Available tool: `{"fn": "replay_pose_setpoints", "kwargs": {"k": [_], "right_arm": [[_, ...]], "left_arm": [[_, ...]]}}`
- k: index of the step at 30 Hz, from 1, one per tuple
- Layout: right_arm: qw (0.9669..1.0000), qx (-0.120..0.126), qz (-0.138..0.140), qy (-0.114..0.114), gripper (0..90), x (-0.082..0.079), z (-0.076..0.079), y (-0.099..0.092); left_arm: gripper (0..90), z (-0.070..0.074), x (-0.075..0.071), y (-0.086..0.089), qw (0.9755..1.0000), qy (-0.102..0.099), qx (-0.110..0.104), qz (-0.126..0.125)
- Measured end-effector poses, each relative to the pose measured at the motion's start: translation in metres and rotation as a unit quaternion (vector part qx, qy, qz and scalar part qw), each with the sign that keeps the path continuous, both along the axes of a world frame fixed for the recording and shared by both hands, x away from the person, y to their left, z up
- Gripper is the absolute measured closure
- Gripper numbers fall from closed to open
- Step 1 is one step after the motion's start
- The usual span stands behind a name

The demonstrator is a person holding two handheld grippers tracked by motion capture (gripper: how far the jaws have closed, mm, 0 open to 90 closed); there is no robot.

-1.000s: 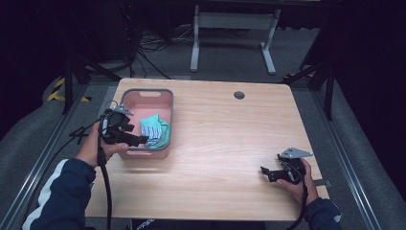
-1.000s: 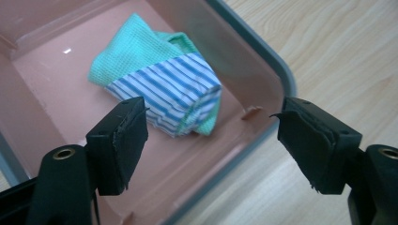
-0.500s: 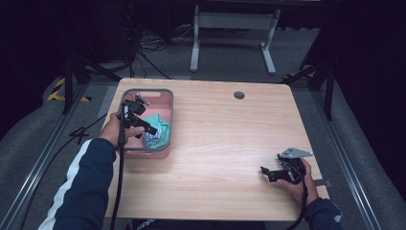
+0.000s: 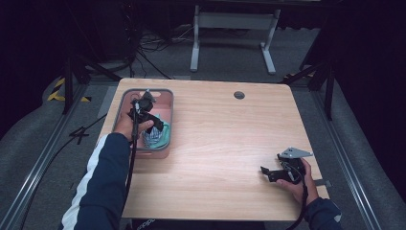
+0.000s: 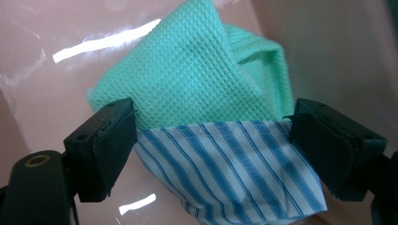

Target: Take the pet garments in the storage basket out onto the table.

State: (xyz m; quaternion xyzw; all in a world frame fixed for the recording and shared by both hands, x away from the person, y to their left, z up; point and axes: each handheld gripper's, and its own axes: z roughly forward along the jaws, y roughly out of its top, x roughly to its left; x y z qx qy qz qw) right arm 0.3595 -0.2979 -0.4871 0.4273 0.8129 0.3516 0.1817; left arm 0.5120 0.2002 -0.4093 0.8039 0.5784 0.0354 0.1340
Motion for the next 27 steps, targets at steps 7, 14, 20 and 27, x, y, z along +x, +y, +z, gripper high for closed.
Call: {"fn": "replay_pose_setpoints", "kwargs": {"k": [7,14,20,27], "right_arm": [[1.0,0.0,0.0,0.0,10.4,0.0,0.0,0.0],[1.0,0.0,0.001,0.0,10.4,0.0,0.0,0.0],[1.0,0.0,0.001,0.0,10.4,0.0,0.0,0.0],[1.0,0.0,0.001,0.0,10.4,0.0,0.0,0.0]], "left_arm": [[14.5,-0.012,0.004,-0.008,0.9992,0.015,0.033,0.014],[19.7,-0.021,0.004,-0.014,0.9968,0.014,0.079,0.008],[27.5,-0.022,0.005,-0.014,0.9955,0.009,0.094,0.007],[51.3,-0.018,0.004,-0.008,0.9933,-0.007,0.115,-0.005]]}}
